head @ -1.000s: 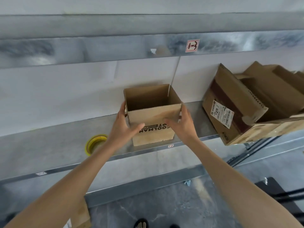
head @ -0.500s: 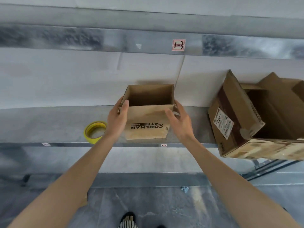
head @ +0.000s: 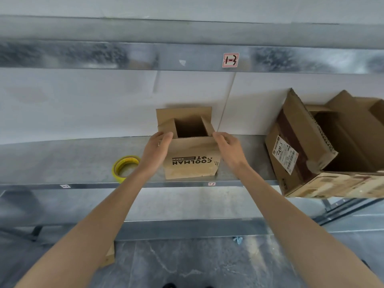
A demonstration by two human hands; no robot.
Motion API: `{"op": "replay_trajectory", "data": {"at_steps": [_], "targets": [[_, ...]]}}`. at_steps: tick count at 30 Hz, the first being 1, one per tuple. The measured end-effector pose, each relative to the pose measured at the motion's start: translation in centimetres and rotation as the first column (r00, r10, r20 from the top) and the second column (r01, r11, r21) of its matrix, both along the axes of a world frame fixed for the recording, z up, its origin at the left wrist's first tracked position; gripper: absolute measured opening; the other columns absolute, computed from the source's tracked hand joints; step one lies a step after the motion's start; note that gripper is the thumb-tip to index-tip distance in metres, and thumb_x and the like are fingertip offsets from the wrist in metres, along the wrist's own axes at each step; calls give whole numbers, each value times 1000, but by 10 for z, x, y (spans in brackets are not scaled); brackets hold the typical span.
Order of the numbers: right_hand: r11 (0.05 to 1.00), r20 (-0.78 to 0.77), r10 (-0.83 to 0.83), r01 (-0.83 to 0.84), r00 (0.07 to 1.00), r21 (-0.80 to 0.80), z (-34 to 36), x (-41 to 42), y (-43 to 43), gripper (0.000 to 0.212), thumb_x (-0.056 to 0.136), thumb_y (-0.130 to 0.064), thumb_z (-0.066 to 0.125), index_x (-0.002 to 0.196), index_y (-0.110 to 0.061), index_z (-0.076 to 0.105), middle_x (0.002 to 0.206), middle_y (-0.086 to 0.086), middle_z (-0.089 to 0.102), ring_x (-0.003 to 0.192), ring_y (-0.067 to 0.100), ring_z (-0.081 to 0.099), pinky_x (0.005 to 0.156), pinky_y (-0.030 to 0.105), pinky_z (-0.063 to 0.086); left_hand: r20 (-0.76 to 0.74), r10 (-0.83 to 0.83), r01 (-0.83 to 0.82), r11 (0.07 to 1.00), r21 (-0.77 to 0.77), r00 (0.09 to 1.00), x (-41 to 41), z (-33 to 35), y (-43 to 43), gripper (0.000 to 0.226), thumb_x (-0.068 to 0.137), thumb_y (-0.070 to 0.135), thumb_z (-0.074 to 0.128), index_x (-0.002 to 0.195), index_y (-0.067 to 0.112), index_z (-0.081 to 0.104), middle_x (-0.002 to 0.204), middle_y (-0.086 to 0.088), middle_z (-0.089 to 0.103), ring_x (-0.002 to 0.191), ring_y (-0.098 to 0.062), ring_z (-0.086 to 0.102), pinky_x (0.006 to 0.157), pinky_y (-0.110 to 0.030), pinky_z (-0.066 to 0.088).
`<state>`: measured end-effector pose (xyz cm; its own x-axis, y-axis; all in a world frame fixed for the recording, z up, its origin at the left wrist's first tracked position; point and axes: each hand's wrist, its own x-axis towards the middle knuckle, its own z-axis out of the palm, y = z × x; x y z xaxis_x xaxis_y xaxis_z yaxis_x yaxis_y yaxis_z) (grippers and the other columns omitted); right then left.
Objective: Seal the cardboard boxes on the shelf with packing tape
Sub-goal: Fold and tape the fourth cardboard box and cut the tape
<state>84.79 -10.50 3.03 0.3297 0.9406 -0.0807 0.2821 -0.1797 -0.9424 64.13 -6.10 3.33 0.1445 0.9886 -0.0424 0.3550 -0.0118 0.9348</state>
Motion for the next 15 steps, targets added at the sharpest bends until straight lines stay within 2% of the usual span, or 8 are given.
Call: {"op": "replay_trajectory", "data": {"at_steps": [2,5,7,9,10,12,13,15], "targets": [[998,-50,34,-36,998,-44,-1,3,-2,65,75,-73,53,113,-21,62,111,2,65,103,20,59,95,39,48,30,-15,16,1000,-27,999,-4,-4,3,46,92,53,47,125,21,53,126,3,57,115,-11,53,92,-25,43],[997,-53,56,-59,997,-54,-2,6,-1,64,60,-82,52,95,-30,66,103,-2,69,103,19,61,98,44,46,-10,-3,2,1000,-24,1000,-8,-7,10,58,90,56,49,135,21,45,117,8,58,95,5,54,69,-10,37],[996,-39,72,-74,997,-48,-3,7,3,56,68,-78,52,96,-31,65,101,-4,69,101,17,61,94,39,48,-20,-11,11,1000,-14,1000,-10,-8,14,55,90,55,50,133,21,46,105,11,60,85,10,55,63,-6,38],[996,12,77,-77,997,-44,-7,7,9,50,81,-65,55,110,-25,62,106,-2,66,101,18,60,85,31,50,-8,-13,13,1000,10,1000,-10,-8,18,49,90,51,53,127,18,51,95,14,61,77,17,56,58,-1,39],[997,36,63,-62,997,-44,-9,6,12,48,84,-58,57,116,-21,59,108,-1,64,100,18,60,81,28,51,-17,-12,13,999,30,1000,-10,-9,19,45,90,49,55,122,17,54,97,13,62,79,14,58,60,-2,40],[1000,60,3,-1,998,-30,-13,2,18,42,86,-48,61,115,-19,54,104,-3,60,95,16,60,75,26,52,-104,14,-2,993,121,994,-7,-13,23,35,90,42,58,111,14,61,116,5,61,96,1,58,76,-14,45],[999,63,-30,31,998,-21,-15,0,20,37,86,-44,63,112,-20,50,99,-7,57,91,13,59,69,23,51,-171,35,-4,984,179,985,-6,-14,25,36,90,39,60,112,11,62,125,1,57,105,-7,55,84,-20,44],[996,40,-86,86,996,-19,-19,-1,23,38,85,-37,66,111,-25,42,93,-15,50,83,6,57,60,18,46,-250,72,-6,967,254,965,-3,-18,27,48,90,34,62,131,12,51,133,-1,50,119,-16,47,95,-29,41]]}}
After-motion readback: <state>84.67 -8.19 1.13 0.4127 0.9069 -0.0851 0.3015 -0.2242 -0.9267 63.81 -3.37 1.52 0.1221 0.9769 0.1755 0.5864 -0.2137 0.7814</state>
